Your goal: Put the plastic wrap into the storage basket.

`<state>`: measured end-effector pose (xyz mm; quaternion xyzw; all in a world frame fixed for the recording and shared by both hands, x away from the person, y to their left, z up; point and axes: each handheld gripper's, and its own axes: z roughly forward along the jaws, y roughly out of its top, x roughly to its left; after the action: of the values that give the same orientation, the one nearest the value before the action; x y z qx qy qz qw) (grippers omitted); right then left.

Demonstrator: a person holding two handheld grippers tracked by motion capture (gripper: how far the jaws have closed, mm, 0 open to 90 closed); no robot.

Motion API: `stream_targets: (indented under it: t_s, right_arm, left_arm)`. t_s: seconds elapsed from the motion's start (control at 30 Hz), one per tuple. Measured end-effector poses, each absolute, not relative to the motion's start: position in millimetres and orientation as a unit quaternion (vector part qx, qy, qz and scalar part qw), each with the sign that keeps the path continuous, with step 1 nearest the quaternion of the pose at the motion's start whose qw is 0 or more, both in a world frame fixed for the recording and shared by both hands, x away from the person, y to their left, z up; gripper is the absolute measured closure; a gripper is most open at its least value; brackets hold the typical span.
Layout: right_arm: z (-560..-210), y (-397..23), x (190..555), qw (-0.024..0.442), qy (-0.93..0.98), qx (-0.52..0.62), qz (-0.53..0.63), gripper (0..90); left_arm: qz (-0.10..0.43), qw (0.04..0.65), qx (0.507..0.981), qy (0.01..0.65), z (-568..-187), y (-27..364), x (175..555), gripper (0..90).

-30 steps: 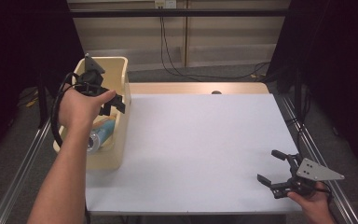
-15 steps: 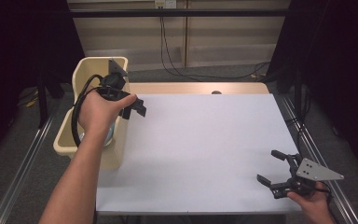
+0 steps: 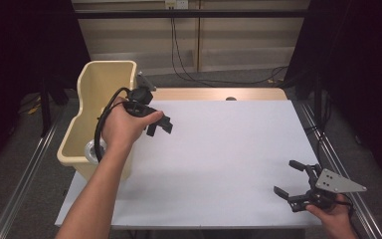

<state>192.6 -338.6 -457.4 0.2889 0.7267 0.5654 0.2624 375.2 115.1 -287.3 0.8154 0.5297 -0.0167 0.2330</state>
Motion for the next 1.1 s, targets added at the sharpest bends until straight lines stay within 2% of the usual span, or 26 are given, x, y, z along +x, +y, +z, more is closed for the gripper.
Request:
stream_targets:
  t_s: [1.1]
  right_arm:
    - [-458, -338, 193, 0.262, 0.729, 0.286, 0.564, 1.4]
  left_arm:
    - [-0.02, 0.234, 0.86, 0.452, -343, 76, 350, 12.9]
